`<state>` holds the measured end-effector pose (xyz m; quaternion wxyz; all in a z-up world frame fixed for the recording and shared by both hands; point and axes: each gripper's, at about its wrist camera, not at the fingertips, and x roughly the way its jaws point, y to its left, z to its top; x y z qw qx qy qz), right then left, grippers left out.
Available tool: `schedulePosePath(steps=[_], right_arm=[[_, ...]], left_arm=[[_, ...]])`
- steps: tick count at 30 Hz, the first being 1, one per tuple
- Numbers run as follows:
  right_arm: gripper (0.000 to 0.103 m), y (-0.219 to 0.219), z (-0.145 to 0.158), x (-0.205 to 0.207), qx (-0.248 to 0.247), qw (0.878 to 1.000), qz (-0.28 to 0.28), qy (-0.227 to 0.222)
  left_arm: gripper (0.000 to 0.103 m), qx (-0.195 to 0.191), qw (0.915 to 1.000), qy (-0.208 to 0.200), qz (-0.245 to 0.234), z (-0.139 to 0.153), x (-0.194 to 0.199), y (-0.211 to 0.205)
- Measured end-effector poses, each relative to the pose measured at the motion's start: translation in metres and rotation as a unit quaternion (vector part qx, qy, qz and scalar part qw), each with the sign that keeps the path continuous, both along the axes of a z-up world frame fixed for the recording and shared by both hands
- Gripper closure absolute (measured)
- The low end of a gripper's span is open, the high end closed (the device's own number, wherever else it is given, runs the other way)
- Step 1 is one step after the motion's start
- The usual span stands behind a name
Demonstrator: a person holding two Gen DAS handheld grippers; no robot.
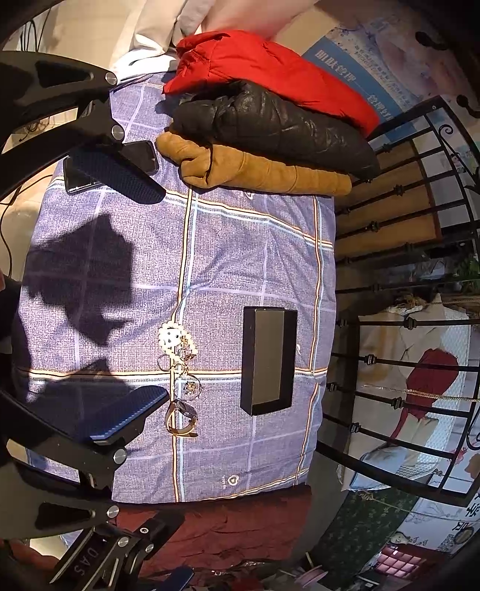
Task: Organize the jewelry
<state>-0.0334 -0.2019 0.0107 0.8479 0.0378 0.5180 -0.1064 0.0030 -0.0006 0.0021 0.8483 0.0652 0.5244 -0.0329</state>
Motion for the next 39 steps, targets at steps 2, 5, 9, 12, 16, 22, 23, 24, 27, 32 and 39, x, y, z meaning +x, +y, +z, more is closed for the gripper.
schedulePosePath(steps=[2, 5, 9, 12, 16, 22, 23, 24, 27, 32, 39], right_arm=[[0.005, -0.0002, -0.0004, -0.0004, 0.001, 1.0, 0.0, 0.0], [0.005, 0.0, -0.0005, -0.0009, 0.001, 1.0, 0.0, 0.0], [0.005, -0.0001, -0.0003, -0.0005, 0.001, 1.0, 0.0, 0.001], [0.005, -0.0001, -0.0002, -0.0005, 0.001, 1.0, 0.0, 0.001], [0.005, 0.0007, -0.0002, -0.0008, 0.001, 1.0, 0.0, 0.0], [0.005, 0.0015, 0.0006, -0.0012, 0.001, 1.0, 0.001, 0.0], [0.005, 0.0018, 0.0008, -0.0014, 0.001, 1.0, 0.001, 0.0], [0.005, 0.0023, 0.0009, -0.0017, 0.001, 1.0, 0.001, 0.0], [0.005, 0.0023, 0.0011, -0.0016, 0.002, 1.0, 0.002, 0.0], [0.005, 0.0041, 0.0021, -0.0031, 0.002, 1.0, 0.005, -0.001], [0.005, 0.0029, 0.0017, -0.0017, 0.002, 1.0, 0.006, -0.001]], left_arm=[[0.006, 0.0, 1.0, 0.0, 0.0, -0.0001, -0.0005, 0.0001], [0.006, -0.001, 1.0, 0.0, 0.0, -0.0003, -0.0005, 0.0], [0.006, 0.0, 1.0, 0.001, -0.001, -0.0002, -0.0009, 0.0003], [0.006, 0.0, 1.0, 0.001, -0.002, -0.0004, -0.0024, 0.0007], [0.006, -0.001, 1.0, 0.0, -0.001, -0.0003, -0.0023, 0.0007], [0.006, 0.0, 1.0, 0.001, -0.001, -0.0003, -0.0021, 0.0008], [0.006, 0.0, 1.0, 0.001, -0.001, -0.0002, -0.0023, 0.0006], [0.006, 0.0, 1.0, 0.001, -0.001, -0.0002, -0.0024, 0.0005], [0.006, 0.001, 1.0, 0.001, 0.0, -0.0002, -0.0026, 0.001], [0.006, 0.001, 1.0, 0.001, 0.001, 0.0005, -0.0026, 0.0014], [0.006, 0.001, 1.0, 0.001, 0.0, 0.0011, -0.0026, 0.0012]])
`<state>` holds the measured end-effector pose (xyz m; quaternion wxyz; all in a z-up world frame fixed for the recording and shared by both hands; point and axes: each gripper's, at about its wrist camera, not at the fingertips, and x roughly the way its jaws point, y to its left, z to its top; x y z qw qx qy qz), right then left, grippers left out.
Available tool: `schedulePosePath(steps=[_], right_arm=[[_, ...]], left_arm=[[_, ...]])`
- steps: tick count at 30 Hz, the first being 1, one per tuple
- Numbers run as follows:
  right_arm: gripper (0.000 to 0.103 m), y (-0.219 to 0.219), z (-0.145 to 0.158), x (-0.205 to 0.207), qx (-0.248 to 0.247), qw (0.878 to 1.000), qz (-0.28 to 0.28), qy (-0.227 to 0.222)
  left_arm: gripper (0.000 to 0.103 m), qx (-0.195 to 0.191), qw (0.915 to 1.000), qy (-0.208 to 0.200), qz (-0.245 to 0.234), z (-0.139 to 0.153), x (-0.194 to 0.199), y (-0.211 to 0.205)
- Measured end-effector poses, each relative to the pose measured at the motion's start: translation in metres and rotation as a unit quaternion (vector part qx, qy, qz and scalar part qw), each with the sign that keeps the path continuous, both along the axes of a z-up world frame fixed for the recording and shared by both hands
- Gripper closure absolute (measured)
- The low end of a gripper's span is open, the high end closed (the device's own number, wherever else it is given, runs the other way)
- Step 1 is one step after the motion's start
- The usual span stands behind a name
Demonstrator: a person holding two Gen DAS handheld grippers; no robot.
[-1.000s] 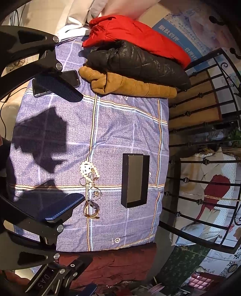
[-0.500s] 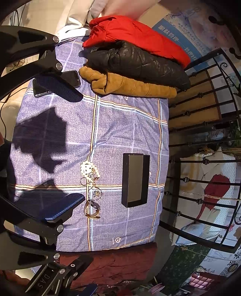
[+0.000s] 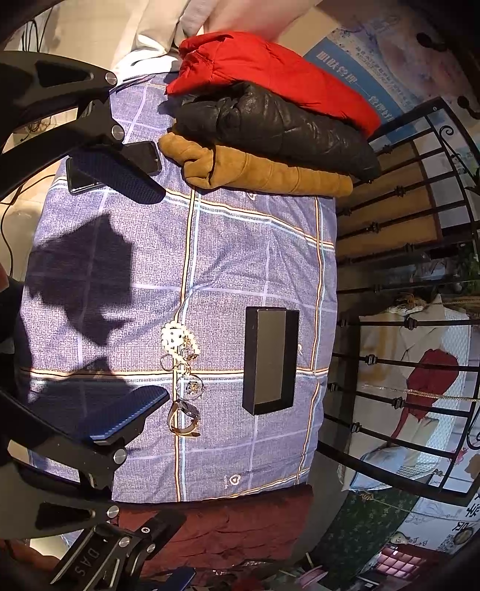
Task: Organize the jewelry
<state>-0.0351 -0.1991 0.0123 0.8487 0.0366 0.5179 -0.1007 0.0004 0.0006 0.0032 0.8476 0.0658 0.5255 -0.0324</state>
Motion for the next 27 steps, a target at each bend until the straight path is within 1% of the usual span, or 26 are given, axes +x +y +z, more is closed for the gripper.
schedulePosePath(steps=[21, 27], right_arm=[[0.005, -0.002, -0.001, 0.001, 0.003, 1.0, -0.001, 0.002], [0.005, -0.008, -0.009, 0.002, 0.014, 1.0, -0.003, 0.007]], left_arm=[[0.006, -0.001, 1.0, 0.0, -0.001, -0.001, 0.0, -0.001], [0.006, 0.0, 1.0, 0.009, -0.001, -0.015, 0.002, 0.0]])
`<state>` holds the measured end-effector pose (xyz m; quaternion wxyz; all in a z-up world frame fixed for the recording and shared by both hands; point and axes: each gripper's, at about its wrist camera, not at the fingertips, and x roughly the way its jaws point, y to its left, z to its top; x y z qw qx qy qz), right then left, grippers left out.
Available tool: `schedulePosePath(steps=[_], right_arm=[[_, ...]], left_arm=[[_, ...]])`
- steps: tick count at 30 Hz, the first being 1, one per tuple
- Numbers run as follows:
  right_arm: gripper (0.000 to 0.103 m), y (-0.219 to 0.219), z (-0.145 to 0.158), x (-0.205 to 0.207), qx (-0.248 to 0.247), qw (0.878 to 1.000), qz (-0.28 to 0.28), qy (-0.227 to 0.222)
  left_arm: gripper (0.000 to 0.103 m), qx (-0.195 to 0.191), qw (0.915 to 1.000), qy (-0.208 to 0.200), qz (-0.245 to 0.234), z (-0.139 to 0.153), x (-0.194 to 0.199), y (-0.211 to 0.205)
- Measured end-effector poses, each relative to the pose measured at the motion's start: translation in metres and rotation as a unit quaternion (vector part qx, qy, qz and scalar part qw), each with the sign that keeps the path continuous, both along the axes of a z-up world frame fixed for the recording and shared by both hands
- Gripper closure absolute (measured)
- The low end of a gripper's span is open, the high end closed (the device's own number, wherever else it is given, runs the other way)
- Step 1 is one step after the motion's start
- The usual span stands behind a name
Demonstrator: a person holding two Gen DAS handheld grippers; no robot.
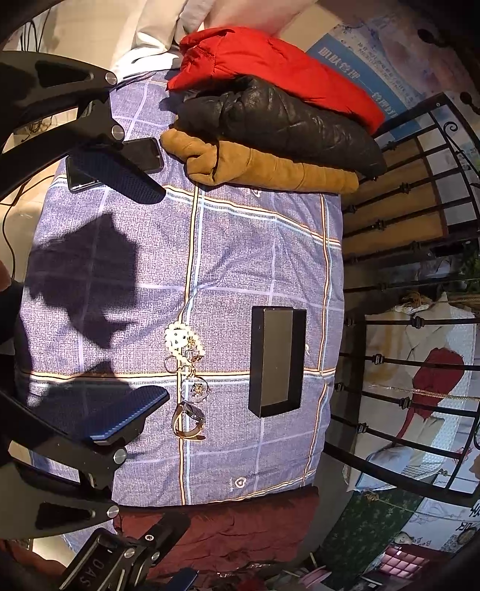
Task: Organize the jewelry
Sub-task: 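Reach the right gripper to the gold-strap watch and close on its strap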
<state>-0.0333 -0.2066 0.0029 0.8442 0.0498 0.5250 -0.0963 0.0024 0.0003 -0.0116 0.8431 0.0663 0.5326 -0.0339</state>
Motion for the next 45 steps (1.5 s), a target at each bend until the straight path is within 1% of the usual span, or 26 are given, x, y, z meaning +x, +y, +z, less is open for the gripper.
schedulePosePath(steps=[4, 7, 11, 15, 17, 18, 19, 20, 23, 26, 30, 31, 33, 34, 35, 36, 37, 38, 39, 40, 41, 45], right_arm=[[0.005, -0.003, -0.015, 0.001, 0.003, 1.0, 0.001, 0.007], [0.005, -0.005, -0.03, 0.003, 0.014, 1.0, 0.004, 0.01], [0.005, -0.01, -0.062, 0.009, 0.02, 1.0, 0.0, 0.021], [0.006, -0.015, -0.098, 0.019, 0.009, 0.999, -0.006, 0.031], [0.016, -0.019, -0.117, 0.026, 0.009, 0.999, -0.008, 0.033], [0.019, -0.02, -0.125, 0.029, 0.012, 0.999, -0.009, 0.035], [0.027, -0.022, -0.135, 0.033, 0.017, 0.999, -0.008, 0.039], [0.031, -0.023, -0.144, 0.037, 0.023, 0.999, -0.006, 0.042], [0.031, -0.027, -0.17, 0.047, 0.038, 0.998, -0.011, 0.044], [0.031, -0.027, -0.192, 0.056, 0.038, 0.998, -0.014, 0.045], [0.031, -0.023, -0.216, 0.065, 0.041, 0.998, -0.01, 0.054], [0.031, -0.023, -0.222, 0.065, 0.039, 0.998, -0.012, 0.057], [0.039, -0.023, -0.235, 0.068, 0.052, 0.996, -0.014, 0.073], [0.045, -0.023, -0.238, 0.068, 0.049, 0.996, -0.019, 0.075], [0.062, -0.023, -0.238, 0.068, 0.047, 0.996, -0.02, 0.068], [0.076, -0.023, -0.235, 0.068, 0.053, 0.997, -0.014, 0.061], [0.089, -0.023, -0.232, 0.069, 0.053, 0.997, -0.013, 0.059], [0.092, -0.024, -0.23, 0.068, 0.054, 0.997, -0.014, 0.059], [0.093, -0.025, -0.226, 0.067, 0.061, 0.997, -0.013, 0.054], [0.095, -0.026, -0.222, 0.066, 0.064, 0.997, -0.013, 0.049], [0.095, -0.026, -0.217, 0.065, 0.067, 0.997, -0.011, 0.044], [0.095, -0.024, -0.198, 0.06, 0.068, 0.997, -0.004, 0.027]], left_arm=[[0.006, -0.006, 1.0, 0.005, -0.001, -0.017, 0.003, 0.003], [0.006, -0.014, 0.9998, 0.01, -0.011, -0.037, 0.008, 0.0], [0.006, -0.016, 0.999, 0.028, -0.032, -0.074, 0.02, -0.01], [0.006, -0.012, 0.9985, 0.046, -0.026, -0.117, 0.039, -0.016], [0.006, -0.022, 0.9982, 0.053, -0.02, -0.136, 0.048, -0.018], [0.007, -0.026, 0.9982, 0.052, -0.018, -0.144, 0.053, -0.019], [0.006, -0.032, 0.9982, 0.048, -0.017, -0.152, 0.056, -0.02], [0.007, -0.031, 0.9983, 0.046, -0.016, -0.159, 0.06, -0.022], [0.006, -0.021, 0.9985, 0.044, -0.023, -0.182, 0.069, -0.029], [0.007, -0.007, 0.9983, 0.048, -0.032, -0.203, 0.072, -0.035], [0.006, 0.015, 0.9971, 0.056, -0.05, -0.225, 0.073, -0.042], [0.005, 0.015, 0.9972, 0.055, -0.048, -0.227, 0.073, -0.041], [0.007, 0.007, 0.9975, 0.056, -0.042, -0.227, 0.074, -0.039], [0.011, 0.007, 0.9974, 0.06, -0.039, -0.227, 0.075, -0.038], [0.022, 0.009, 0.9974, 0.061, -0.037, -0.225, 0.077, -0.037], [0.027, 0.012, 0.9972, 0.063, -0.038, -0.224, 0.078, -0.037], [0.039, 0.012, 0.9971, 0.064, -0.039, -0.221, 0.079, -0.037], [0.053, 0.011, 0.997, 0.063, -0.043, -0.219, 0.08, -0.037], [0.061, 0.016, 0.9968, 0.063, -0.045, -0.217, 0.08, -0.038], [0.071, 0.011, 0.9966, 0.067, -0.048, -0.215, 0.081, -0.037], [0.075, 0.002, 0.996, 0.074, -0.05, -0.213, 0.083, -0.036], [0.075, -0.064, 0.9922, 0.095, -0.048, -0.201, 0.086, -0.022]])
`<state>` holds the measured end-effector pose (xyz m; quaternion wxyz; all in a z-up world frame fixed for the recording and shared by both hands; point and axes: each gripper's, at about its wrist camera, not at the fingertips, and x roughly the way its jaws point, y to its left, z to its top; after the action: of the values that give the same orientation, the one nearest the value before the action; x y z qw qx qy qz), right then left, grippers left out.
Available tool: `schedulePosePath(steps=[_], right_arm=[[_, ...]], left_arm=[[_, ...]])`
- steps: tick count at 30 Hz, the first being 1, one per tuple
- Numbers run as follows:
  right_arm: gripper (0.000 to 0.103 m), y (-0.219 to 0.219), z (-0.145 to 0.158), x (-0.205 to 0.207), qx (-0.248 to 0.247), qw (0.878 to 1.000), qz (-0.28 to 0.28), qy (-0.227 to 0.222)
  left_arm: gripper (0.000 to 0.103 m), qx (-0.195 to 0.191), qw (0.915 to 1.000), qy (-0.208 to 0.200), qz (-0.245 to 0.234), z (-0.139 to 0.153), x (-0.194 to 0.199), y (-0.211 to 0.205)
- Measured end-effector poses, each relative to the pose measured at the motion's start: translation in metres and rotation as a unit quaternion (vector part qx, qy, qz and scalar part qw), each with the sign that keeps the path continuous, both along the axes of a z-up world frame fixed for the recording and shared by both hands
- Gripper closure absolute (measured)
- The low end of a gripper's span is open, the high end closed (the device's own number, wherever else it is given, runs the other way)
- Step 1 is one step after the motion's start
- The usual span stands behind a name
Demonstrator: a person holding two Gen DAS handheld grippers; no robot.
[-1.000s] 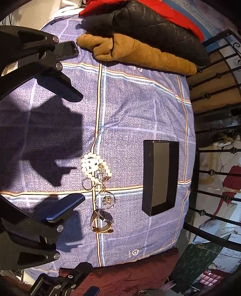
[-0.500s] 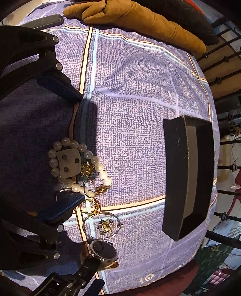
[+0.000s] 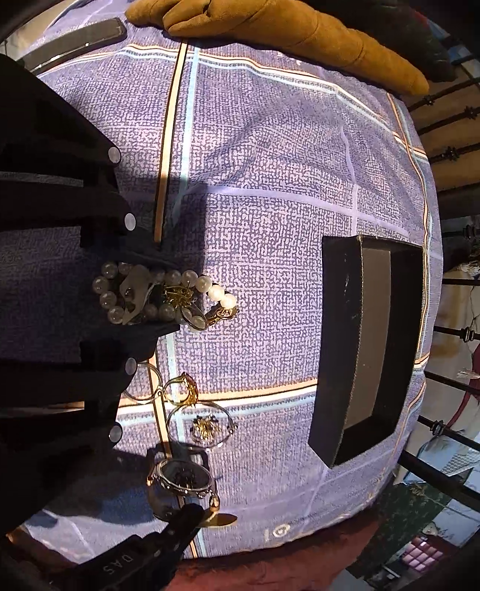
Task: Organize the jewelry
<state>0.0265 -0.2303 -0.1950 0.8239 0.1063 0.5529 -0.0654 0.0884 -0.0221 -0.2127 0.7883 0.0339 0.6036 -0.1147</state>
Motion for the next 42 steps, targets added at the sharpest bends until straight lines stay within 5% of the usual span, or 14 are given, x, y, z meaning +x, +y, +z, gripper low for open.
schedulePosePath(steps=[12, 19, 21, 23, 24, 28, 30, 40, 42], right_arm=[[0.094, 0.015, 0.054, 0.016, -0.01, 0.997, 0.028, -0.065], [0.094, 0.018, 0.065, 0.034, -0.023, 0.996, 0.034, -0.084], [0.094, 0.019, 0.063, 0.033, -0.022, 0.996, 0.034, -0.079], [0.094, 0.019, 0.059, 0.032, -0.02, 0.997, 0.033, -0.073], [0.094, 0.019, 0.057, 0.031, -0.02, 0.997, 0.033, -0.071], [0.094, 0.018, 0.053, 0.029, -0.016, 0.997, 0.029, -0.067], [0.094, 0.017, 0.052, 0.029, -0.014, 0.997, 0.028, -0.067], [0.094, 0.015, 0.05, 0.027, -0.011, 0.997, 0.022, -0.07], [0.094, 0.013, 0.05, 0.026, -0.009, 0.997, 0.02, -0.069]], left_arm=[[0.074, -0.02, 0.9988, -0.042, -0.014, 0.051, 0.006, 0.0], [0.074, -0.015, 0.9986, -0.039, -0.032, 0.048, 0.005, -0.015], [0.068, -0.01, 0.9986, -0.035, -0.038, 0.042, 0.003, -0.017], [0.024, 0.004, 0.9986, -0.032, -0.043, 0.038, 0.001, -0.02], [0.024, 0.008, 0.9981, -0.044, -0.043, 0.038, -0.002, -0.02], [0.066, -0.01, 0.9989, -0.029, -0.036, 0.032, 0.002, -0.013], [0.079, -0.014, 0.9994, -0.013, -0.028, 0.025, 0.005, -0.006], [0.074, -0.032, 0.9992, 0.018, -0.012, -0.017, 0.015, -0.001], [0.087, -0.045, 0.9985, 0.03, 0.004, -0.02, 0.018, 0.004]])
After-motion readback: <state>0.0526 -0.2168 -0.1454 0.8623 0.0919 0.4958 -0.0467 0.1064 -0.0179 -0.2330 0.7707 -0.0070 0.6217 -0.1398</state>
